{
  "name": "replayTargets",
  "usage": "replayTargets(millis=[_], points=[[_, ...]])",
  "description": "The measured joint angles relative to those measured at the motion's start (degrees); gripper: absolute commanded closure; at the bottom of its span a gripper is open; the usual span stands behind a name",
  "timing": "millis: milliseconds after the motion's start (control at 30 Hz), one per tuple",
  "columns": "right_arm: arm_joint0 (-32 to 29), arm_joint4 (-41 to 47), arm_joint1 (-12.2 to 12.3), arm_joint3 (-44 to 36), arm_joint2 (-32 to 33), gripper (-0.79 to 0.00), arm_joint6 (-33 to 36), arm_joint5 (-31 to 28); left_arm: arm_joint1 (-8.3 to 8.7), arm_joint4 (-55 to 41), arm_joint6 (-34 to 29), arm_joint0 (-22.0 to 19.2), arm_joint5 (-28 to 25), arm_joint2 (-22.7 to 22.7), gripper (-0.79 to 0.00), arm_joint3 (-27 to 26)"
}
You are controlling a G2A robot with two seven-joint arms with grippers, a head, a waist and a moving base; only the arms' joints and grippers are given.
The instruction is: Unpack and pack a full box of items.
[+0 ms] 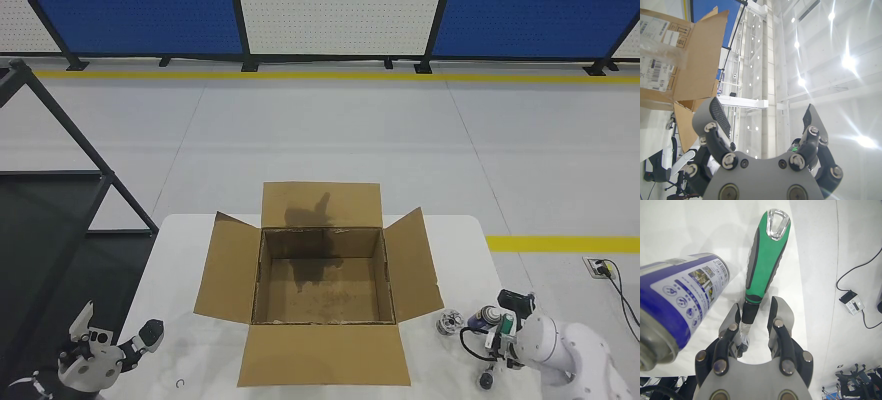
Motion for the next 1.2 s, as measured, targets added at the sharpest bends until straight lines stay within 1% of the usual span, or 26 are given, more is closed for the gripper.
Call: replayTargets(millis=[100, 200, 300, 333, 567, 733, 867, 1033, 1200], points=[[0.27, 0.38, -0.01, 0.62, -0.26, -0.277, -0.25, -0.08, 0.0, 0.0, 0.0, 0.0, 0.0, 0.0, -0.785, 0.0], [0.57, 0.44, -0.01, 1.08, -0.65, -0.197, -0.31, -0.16, 0.0, 0.0, 0.0, 0.0, 0.0, 0.0, -0.785, 0.0], [0.78, 0.41, 0.02, 1.31, -0.79, -0.062, -0.27, -0.11, 0.0, 0.0, 0.0, 0.0, 0.0, 0.0, -0.785, 0.0], [0.83, 0.41, 0.04, 1.33, -0.74, 0.0, -0.24, -0.05, 0.0, 0.0, 0.0, 0.0, 0.0, 0.0, -0.785, 0.0], [0.57, 0.65, 0.34, 0.12, 0.73, 0.0, -0.27, 0.31, 0.0, 0.0, 0.0, 0.0, 0.0, 0.0, -0.785, 0.0], [-0.84, 0.77, 0.86, -4.29, 3.99, 0.0, -0.19, 0.72, 0.0, 0.0, 0.0, 0.0, 0.0, 0.0, -0.785, 0.0], [-2.44, 0.47, 1.33, -10.33, 7.07, 0.0, 0.88, 0.89, 0.0, 0.0, 0.0, 0.0, 0.0, 0.0, -0.785, 0.0], [-4.25, 0.13, 1.8, -20.11, 10.88, 0.0, 2.22, 1.64, 0.0, 0.0, 0.0, 0.0, 0.0, 0.0, -0.785, 0.0], [-4.38, 2.47, 2.05, -29.56, 13.34, 0.0, 3.8, 1.5, 0.0, 0.0, 0.0, 0.0, 0.0, 0.0, -0.785, 0.0]])
